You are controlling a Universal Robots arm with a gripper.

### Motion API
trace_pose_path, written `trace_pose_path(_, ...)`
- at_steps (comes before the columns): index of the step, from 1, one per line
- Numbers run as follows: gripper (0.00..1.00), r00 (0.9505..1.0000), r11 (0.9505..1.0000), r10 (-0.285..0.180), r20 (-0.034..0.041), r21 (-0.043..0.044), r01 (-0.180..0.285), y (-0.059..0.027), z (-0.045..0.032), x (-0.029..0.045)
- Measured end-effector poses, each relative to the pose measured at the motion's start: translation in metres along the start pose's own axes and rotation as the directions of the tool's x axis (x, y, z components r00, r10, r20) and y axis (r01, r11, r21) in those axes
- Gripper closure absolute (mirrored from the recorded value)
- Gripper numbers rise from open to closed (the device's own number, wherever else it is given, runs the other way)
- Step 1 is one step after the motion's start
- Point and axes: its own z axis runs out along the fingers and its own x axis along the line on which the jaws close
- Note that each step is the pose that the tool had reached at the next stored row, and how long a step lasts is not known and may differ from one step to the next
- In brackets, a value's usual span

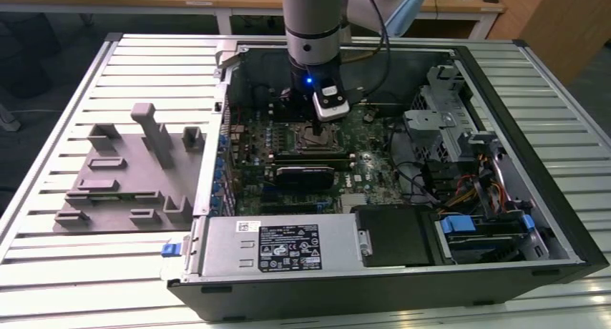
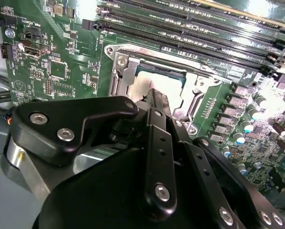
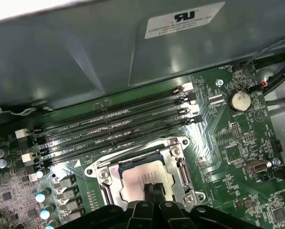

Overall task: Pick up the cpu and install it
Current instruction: 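Install the first cpu locking lever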

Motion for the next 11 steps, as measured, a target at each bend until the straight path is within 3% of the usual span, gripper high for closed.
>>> trace_pose_path(3,0.89,1.0000,1.0000,0.000,0.0000,0.0000,0.000,0.0003,-0.0053,-0.0005)
trace_pose_path(11,0.89,1.0000,1.0000,0.000,0.0000,0.0000,0.000,0.0017,-0.0286,-0.0029)
